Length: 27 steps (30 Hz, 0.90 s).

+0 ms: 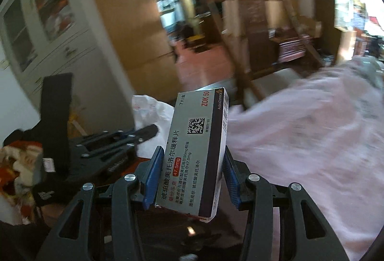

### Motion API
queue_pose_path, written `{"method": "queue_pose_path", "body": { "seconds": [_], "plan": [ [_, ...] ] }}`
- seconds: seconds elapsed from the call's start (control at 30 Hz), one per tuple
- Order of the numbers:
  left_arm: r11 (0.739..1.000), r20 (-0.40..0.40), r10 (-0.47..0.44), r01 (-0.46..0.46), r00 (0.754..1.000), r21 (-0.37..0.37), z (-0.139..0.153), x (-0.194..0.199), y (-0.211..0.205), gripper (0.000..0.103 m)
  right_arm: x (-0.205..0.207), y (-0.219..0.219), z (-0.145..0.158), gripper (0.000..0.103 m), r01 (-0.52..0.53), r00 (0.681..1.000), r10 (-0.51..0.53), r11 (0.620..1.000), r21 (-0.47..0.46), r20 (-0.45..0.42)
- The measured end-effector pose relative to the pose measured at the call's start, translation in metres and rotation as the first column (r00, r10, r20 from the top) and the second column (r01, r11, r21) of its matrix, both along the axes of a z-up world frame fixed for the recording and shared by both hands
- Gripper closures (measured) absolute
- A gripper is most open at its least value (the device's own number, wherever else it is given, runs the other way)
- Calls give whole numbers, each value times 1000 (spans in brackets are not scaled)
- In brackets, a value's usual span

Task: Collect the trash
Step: 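Carry the tissue and medicine box in both tools over the red basket, then open both tools to drop the tissue and box into the red basket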

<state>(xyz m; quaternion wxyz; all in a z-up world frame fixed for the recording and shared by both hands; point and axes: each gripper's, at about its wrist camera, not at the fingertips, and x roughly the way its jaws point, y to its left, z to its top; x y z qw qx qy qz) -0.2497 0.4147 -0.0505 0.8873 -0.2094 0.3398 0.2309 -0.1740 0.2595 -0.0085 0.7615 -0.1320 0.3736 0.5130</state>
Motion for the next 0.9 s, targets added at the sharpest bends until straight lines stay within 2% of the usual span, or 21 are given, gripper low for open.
{"method": "queue_pose_path", "body": {
  "seconds": [0.13, 0.27, 0.43, 0.63, 0.9],
  "plan": [
    [995, -72, 87, -90, 994, -39, -31, -18, 40, 96, -9, 60, -27, 55, -102, 992, 98, 994, -44, -86],
    [980, -150, 160, -175, 976, -98, -70, -39, 85, 96, -12, 108, -55, 55, -148, 977, 133, 986, -81, -168],
    [965, -243, 203, -236, 948, -114, -112, -59, 113, 96, -13, 167, -103, 55, -206, 948, 157, 966, -156, -275],
    [943, -336, 231, -295, 913, -155, -151, -71, 132, 96, -18, 205, -149, 55, -246, 921, 154, 942, -230, -358],
    [926, -374, 238, -325, 896, -189, -175, -64, 142, 96, -12, 232, -191, 53, -272, 899, 137, 918, -287, -416]
  ]
}}
